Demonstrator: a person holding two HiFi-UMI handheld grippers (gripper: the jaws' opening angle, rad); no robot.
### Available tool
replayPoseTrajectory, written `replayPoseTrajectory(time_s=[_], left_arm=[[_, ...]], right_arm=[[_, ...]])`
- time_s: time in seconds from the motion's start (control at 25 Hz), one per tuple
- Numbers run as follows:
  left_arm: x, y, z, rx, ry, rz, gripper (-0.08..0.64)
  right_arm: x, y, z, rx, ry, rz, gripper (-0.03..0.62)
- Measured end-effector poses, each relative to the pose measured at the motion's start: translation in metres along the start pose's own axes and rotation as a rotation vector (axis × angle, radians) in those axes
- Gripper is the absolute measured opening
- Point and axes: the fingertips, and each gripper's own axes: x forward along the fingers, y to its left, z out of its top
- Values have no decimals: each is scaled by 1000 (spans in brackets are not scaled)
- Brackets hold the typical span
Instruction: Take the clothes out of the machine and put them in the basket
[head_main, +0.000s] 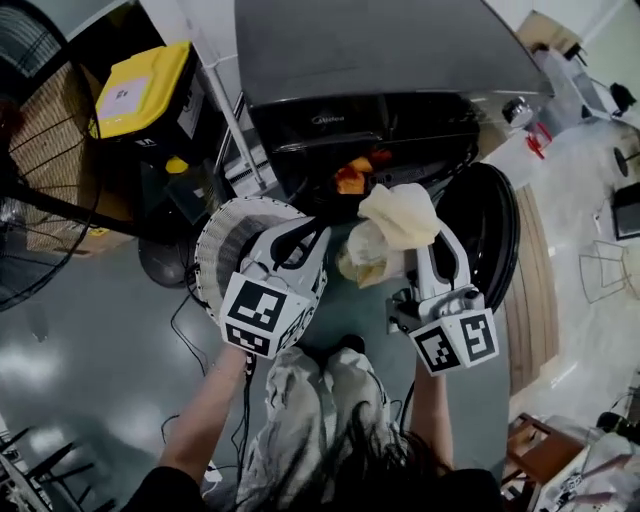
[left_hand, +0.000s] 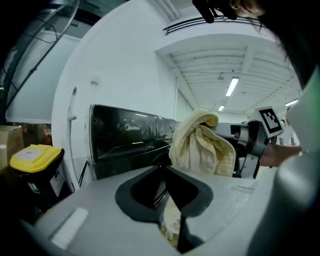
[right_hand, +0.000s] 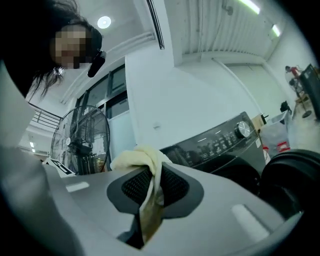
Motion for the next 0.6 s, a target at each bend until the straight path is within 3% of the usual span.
replayPoseTrajectory(time_s=[0.28, 0.6], left_arm=[[-65, 30, 50, 0, -16, 130, 38], [-136, 72, 90, -18, -35, 301, 38]], right_arm=[[18, 79, 60, 114, -2, 156, 67], [48, 187, 122, 128, 3, 426, 67]])
